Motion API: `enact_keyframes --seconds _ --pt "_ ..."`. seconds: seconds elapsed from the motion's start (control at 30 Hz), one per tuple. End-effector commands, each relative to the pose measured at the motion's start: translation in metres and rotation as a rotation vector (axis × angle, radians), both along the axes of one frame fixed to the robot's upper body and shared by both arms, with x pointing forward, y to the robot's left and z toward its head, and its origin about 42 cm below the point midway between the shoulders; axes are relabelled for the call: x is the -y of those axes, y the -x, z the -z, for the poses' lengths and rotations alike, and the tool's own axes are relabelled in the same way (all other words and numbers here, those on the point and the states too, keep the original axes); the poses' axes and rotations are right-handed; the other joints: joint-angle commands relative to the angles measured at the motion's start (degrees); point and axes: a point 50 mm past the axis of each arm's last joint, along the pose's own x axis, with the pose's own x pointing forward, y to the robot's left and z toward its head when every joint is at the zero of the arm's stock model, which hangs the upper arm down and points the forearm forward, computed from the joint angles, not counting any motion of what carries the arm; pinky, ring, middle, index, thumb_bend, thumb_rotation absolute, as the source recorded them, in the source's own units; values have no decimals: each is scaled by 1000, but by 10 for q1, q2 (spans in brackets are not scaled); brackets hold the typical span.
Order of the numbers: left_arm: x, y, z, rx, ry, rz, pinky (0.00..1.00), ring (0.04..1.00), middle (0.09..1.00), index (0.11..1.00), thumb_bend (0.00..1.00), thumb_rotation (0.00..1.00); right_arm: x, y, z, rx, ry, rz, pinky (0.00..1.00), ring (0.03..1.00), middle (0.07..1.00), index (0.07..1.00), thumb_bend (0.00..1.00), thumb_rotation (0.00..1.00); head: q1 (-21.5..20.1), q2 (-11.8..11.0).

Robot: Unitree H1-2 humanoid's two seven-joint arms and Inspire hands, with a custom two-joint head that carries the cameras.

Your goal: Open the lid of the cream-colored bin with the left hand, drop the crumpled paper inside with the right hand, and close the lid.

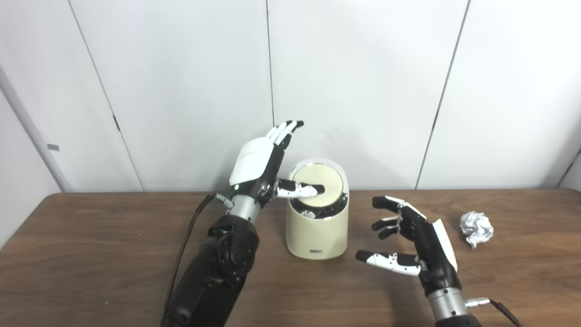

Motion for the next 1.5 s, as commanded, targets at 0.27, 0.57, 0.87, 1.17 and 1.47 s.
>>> enact_keyframes --seconds 0.27,0.57,0.87,1.17,1.47 --pt "5 -1 -17 124 -76 -7 866 951 964 983 954 220 -5 -4 -25 105 -1 -10 447 553 745 710 746 68 -2 2" --pt "5 -2 -10 110 -132 -14 857 945 964 996 956 203 -5 -4 -25 107 -2 -11 446 548 741 709 745 60 -1 3" --pt "8 -5 -1 76 -181 -24 838 934 953 990 951 153 -4 -2 -26 101 -9 -13 447 553 740 712 745 70 -1 6" --pt "11 -8 6 70 -268 -24 815 928 955 990 947 113 -3 1 -28 94 -9 -9 450 555 742 713 742 65 -1 11" --pt "14 -9 10 14 -492 -21 812 944 975 961 1000 48 -2 2 -28 86 -14 -12 455 555 752 713 741 57 0 16"
